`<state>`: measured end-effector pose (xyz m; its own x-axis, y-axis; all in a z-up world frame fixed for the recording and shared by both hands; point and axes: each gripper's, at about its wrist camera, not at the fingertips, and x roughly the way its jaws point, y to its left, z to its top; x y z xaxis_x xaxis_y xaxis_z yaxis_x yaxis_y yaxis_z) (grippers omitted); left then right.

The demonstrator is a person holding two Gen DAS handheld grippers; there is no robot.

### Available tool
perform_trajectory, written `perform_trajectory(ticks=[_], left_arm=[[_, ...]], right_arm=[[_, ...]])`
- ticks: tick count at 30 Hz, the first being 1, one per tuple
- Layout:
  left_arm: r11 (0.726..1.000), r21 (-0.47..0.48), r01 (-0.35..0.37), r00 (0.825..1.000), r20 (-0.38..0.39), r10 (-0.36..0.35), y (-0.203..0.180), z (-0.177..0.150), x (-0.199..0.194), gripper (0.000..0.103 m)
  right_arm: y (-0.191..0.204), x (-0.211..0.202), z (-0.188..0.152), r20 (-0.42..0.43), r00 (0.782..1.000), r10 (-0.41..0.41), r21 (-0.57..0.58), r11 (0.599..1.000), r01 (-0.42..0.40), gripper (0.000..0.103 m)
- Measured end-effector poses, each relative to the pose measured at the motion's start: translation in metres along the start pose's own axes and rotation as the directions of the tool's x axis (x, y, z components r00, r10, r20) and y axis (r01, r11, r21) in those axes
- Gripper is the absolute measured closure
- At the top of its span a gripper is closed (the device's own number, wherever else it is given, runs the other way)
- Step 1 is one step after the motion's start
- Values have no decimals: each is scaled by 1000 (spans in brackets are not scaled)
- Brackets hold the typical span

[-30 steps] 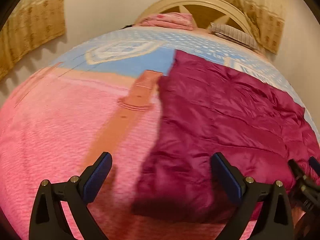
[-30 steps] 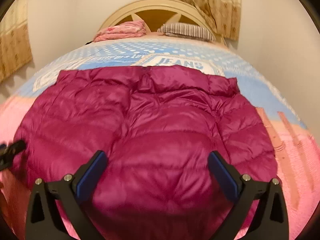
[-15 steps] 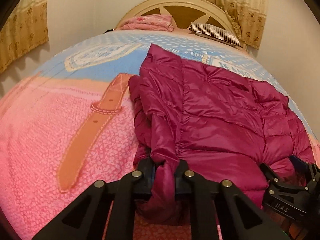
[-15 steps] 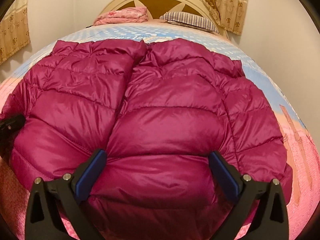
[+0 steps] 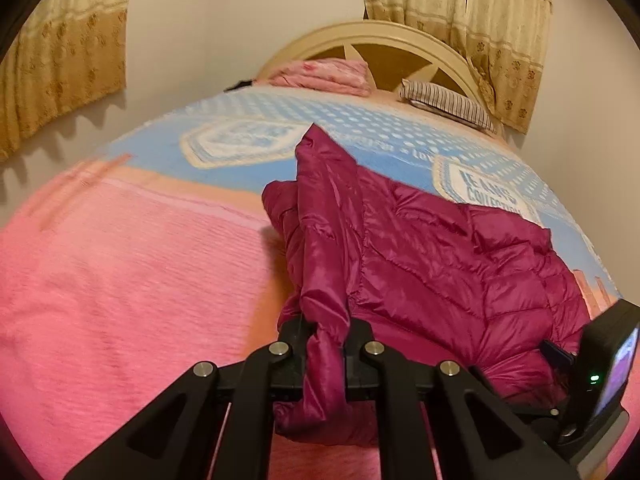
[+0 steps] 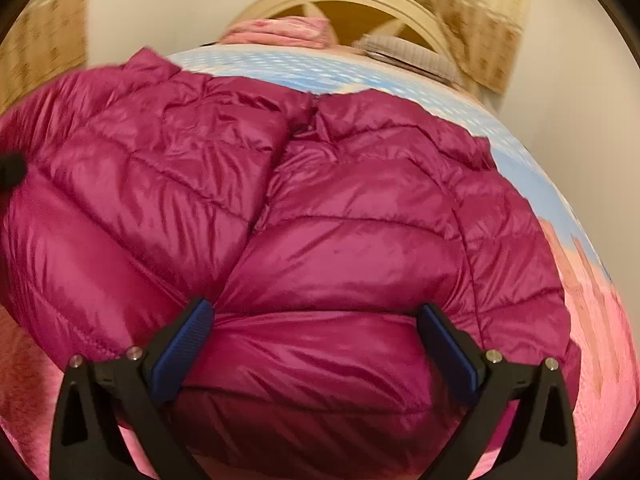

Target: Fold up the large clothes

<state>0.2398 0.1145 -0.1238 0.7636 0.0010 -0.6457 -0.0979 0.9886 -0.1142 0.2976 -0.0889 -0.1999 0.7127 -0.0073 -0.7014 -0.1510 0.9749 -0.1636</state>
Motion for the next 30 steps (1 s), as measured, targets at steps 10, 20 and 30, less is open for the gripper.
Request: perform_trajectory(ticks=[10,20,30], left_arm=[[982,177,-71,987,154,44,-36,32,-39,96],[910,414,-7,972,218,-92,-176,33,-36,96],[774,625,101,983,57,-174,-293,-38,17,96]], right_arm=[[-47,-49,3,93,980,178,64,981,-184,0],[-222,-39,-28,39,998,-48,353,935,32,0],[-310,-36,-77,-67,985,-160,476,862,172,0]])
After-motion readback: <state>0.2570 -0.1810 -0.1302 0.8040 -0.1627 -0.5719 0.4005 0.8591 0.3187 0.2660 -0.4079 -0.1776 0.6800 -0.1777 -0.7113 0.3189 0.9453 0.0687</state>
